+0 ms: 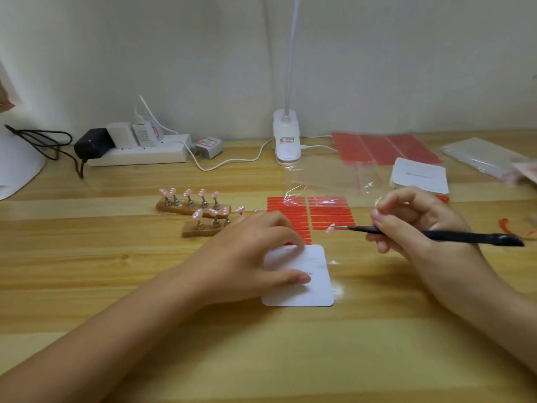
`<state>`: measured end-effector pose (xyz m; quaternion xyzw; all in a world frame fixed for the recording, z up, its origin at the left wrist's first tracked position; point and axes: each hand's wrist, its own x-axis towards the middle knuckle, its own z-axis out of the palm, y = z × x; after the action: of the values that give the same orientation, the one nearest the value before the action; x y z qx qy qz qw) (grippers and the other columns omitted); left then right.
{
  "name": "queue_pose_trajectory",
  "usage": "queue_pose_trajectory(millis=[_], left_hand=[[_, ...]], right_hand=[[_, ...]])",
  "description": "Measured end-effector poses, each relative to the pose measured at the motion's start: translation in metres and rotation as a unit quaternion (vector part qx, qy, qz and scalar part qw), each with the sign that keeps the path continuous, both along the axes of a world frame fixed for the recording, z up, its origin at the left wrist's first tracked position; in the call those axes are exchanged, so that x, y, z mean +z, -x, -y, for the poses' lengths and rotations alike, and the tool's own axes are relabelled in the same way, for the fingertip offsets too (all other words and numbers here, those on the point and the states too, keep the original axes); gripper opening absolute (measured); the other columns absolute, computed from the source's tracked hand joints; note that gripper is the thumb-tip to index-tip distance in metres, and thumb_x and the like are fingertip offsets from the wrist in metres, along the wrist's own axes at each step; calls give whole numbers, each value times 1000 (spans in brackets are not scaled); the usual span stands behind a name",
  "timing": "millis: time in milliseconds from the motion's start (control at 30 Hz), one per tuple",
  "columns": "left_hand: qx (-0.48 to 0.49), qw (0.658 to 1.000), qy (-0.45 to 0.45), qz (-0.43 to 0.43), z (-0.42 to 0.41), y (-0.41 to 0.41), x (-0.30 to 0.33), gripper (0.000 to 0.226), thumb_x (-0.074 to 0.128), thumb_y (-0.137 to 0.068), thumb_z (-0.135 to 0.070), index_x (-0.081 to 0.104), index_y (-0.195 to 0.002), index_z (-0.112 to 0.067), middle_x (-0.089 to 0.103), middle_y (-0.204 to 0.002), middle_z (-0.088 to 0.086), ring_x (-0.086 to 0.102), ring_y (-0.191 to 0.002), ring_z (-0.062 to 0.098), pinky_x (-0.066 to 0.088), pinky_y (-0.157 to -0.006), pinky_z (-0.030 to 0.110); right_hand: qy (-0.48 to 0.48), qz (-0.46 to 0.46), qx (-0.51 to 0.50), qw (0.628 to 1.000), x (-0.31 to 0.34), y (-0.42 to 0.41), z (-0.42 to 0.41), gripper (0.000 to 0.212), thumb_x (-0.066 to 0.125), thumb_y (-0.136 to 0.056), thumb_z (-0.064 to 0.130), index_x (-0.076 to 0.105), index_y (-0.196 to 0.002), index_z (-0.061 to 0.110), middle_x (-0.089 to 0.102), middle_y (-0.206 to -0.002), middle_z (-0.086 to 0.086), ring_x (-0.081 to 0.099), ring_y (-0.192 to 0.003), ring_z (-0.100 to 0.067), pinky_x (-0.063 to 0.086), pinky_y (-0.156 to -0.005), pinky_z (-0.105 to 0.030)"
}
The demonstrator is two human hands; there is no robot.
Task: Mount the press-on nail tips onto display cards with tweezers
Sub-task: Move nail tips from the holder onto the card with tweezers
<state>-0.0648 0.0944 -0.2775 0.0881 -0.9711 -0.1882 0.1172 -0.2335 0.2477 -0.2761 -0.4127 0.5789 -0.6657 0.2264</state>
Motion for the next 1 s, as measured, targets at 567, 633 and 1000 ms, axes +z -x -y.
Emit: queue_pose_trajectory(millis=[567,633,1000], left_hand=[[163,901,-386,-107,-30,20,10,35,65,-64,-52,74,-71,-19,69,-85,-3,62,-86,11,46,-78,20],[161,898,-397,-97,-31,19,12,39,63,-63,-56,75,-74,-21,71,-89,-1,63,-93,15,49,-84,31],[154,904,-381,-121,-30,19,13,33,75,-62,-52,74,-72,-21,66,-91,17,56,-78,22,40,-71,27]], right_hand=[[117,-376,-78,916,-16,-19,-5,11,50,-85,9,53,-90,19,57,-78,4,55,-63,-10,44,-60,-13],[132,-417,-67,897,-16,-18,-5,12,49,-85,4,52,-89,16,57,-70,4,52,-62,-10,40,-61,-11],[137,-434,-41,889,-17,-20,-5,12,51,-84,5,51,-90,15,59,-69,2,52,-64,-6,43,-64,-12]])
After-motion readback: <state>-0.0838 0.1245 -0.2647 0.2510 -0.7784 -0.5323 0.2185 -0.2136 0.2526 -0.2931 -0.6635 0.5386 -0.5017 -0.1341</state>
